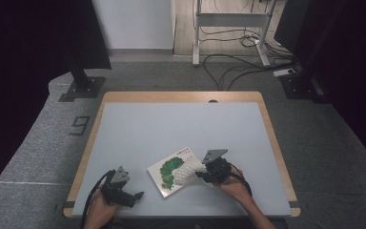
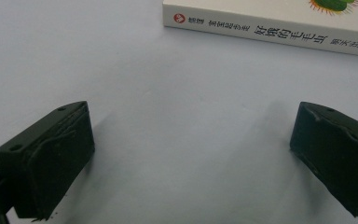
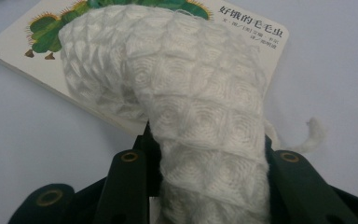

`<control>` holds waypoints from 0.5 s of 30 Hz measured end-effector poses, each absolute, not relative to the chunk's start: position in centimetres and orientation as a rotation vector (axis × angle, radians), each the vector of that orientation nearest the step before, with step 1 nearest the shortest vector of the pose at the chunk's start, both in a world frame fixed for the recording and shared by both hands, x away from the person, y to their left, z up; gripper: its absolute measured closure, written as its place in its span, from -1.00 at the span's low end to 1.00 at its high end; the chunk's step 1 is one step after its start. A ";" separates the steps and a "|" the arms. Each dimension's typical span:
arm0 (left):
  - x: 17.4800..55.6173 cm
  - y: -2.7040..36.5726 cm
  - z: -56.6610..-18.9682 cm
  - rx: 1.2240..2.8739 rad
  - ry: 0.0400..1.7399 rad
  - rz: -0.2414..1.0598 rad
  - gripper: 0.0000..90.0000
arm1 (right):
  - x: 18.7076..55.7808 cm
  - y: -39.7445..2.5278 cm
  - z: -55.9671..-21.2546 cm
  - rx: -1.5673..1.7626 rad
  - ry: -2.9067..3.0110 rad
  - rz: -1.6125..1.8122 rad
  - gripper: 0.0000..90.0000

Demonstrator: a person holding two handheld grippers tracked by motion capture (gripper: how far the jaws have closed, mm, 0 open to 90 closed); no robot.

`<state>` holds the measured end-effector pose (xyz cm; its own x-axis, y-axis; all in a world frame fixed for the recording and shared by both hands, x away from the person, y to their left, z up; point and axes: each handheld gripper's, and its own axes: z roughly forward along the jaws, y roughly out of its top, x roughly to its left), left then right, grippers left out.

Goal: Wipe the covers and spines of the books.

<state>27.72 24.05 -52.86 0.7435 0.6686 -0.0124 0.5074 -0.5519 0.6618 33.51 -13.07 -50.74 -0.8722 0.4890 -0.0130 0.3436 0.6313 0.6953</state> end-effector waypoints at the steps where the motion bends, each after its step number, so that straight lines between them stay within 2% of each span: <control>1: 27.7 24.1 -52.9 2.279 0.880 0.317 -1.00 | 33.5 -13.0 -50.7 0.686 2.652 1.070 0.38; 15: 27.7 24.1 -52.9 2.280 0.880 0.317 -1.00 | 32.4 -10.5 -50.7 0.598 2.712 1.128 0.38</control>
<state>27.71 24.06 -52.86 0.7437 0.6684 -0.0119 0.5069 -0.5523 0.6618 32.39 -10.46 -50.73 -0.9104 0.4133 0.0195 0.3052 0.6389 0.7062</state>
